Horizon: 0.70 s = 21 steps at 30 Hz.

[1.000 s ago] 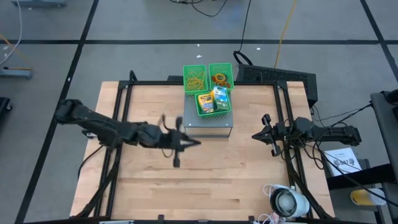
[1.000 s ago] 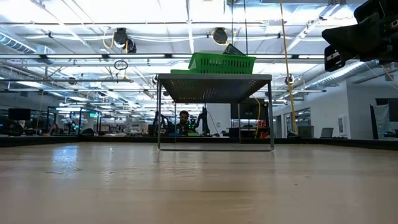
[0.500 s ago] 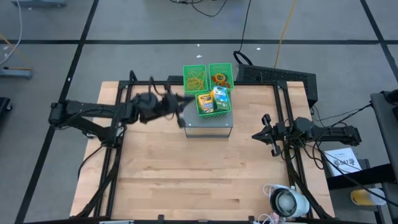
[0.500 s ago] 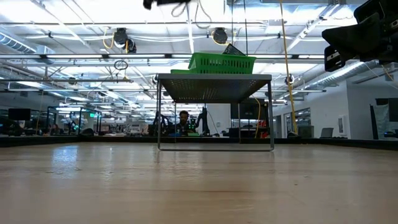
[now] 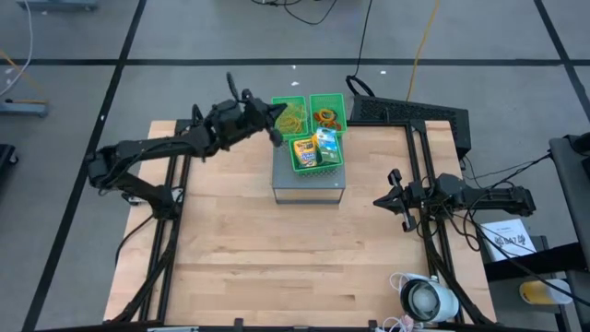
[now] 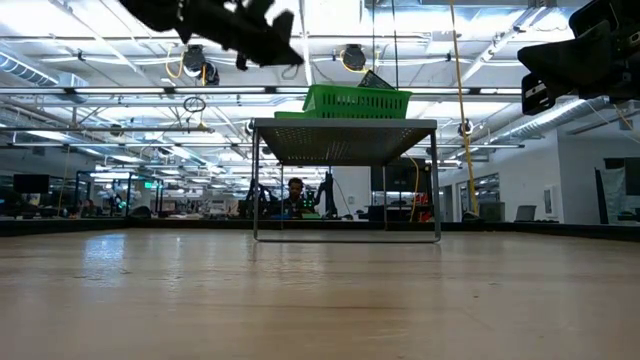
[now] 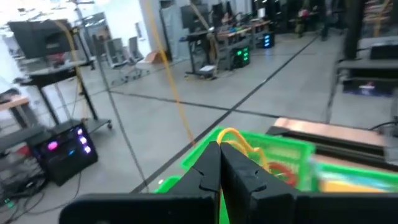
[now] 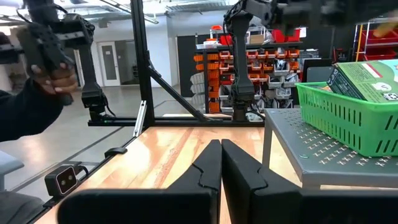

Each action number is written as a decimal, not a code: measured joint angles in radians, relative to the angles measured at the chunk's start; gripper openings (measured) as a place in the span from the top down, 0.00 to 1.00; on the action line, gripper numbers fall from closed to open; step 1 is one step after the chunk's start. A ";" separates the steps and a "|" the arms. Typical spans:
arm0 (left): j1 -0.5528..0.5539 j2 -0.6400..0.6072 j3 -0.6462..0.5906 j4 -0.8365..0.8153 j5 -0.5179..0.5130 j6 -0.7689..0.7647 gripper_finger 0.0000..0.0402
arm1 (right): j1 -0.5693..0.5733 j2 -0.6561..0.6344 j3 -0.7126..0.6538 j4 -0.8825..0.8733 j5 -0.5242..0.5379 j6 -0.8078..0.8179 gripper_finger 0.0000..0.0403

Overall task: Pick & Place Office Desk Supplies
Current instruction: Put the yellow rubber band into the left green bin on the shelf

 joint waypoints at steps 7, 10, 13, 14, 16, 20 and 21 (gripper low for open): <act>0.063 0.100 0.000 0.034 0.002 -0.045 0.98 | 0.000 0.000 0.000 0.000 0.000 0.000 1.00; 0.077 0.125 0.000 0.028 0.001 -0.049 0.99 | 0.000 0.000 0.000 0.000 0.000 0.000 1.00; 0.079 0.131 0.000 0.031 0.000 -0.048 0.99 | 0.000 0.000 0.000 0.000 0.000 0.000 1.00; 0.079 0.131 0.000 0.031 -0.008 -0.050 0.98 | 0.000 0.000 0.000 0.000 0.000 0.000 1.00; 0.077 0.131 0.000 0.030 -0.036 -0.076 0.94 | 0.000 0.000 0.000 0.000 0.000 0.000 1.00; 0.072 0.131 0.000 0.029 -0.046 -0.098 0.82 | 0.000 0.000 0.000 0.000 0.000 0.000 1.00; 0.072 0.131 0.000 0.029 -0.046 -0.100 0.79 | 0.000 0.000 0.000 0.000 0.000 0.000 1.00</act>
